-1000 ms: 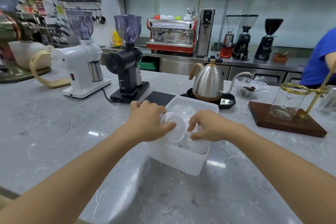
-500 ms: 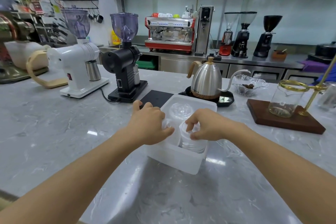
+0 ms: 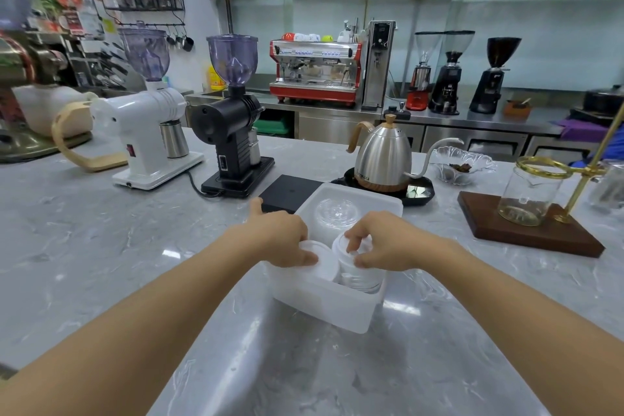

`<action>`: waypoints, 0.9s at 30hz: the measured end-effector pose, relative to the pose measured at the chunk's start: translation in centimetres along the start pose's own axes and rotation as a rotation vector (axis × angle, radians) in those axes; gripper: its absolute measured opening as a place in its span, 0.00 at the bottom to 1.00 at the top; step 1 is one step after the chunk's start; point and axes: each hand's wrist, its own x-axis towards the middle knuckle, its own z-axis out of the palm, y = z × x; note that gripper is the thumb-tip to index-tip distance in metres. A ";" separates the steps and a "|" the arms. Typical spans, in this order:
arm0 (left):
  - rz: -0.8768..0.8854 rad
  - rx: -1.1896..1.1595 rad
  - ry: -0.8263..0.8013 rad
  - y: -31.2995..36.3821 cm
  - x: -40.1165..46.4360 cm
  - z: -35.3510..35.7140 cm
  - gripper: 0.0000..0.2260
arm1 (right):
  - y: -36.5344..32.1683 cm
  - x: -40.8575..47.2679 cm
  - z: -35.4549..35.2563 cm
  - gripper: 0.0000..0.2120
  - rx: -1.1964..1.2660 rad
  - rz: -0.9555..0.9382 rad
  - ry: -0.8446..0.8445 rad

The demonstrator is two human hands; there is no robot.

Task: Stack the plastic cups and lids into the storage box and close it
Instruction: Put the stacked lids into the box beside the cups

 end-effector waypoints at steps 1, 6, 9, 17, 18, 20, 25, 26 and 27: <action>0.000 0.009 -0.008 0.1 0.1 -0.1 0.21 | 0.0 0.0 0.0 0.06 0.000 -0.004 0.000; -0.001 0.003 -0.029 0.4 0.2 -0.4 0.19 | 0.2 0.0 0.0 0.06 0.016 0.001 -0.009; 0.025 -0.039 0.016 0.5 0.2 -0.3 0.16 | 0.2 0.1 0.1 0.06 0.011 -0.002 -0.012; 0.073 -0.052 0.057 1.4 0.2 -0.5 0.13 | -0.1 0.0 -0.1 0.07 -0.013 0.010 -0.020; 0.066 -0.053 0.062 1.3 0.1 -0.4 0.13 | -0.1 0.0 -0.1 0.07 -0.015 0.007 -0.020; 0.072 -0.030 0.095 1.4 0.1 -0.5 0.14 | -0.2 -0.1 0.0 0.07 -0.021 0.000 -0.013; 0.107 0.048 0.219 2.2 -0.2 -1.0 0.13 | -0.5 -0.3 0.1 0.05 -0.027 -0.002 0.000; 0.115 0.054 0.218 2.3 -0.2 -1.0 0.11 | -0.5 -0.4 0.1 0.05 -0.024 0.001 0.007; 0.124 0.052 0.213 2.4 -0.2 -0.9 0.09 | -0.5 -0.5 0.2 0.05 -0.018 0.002 0.018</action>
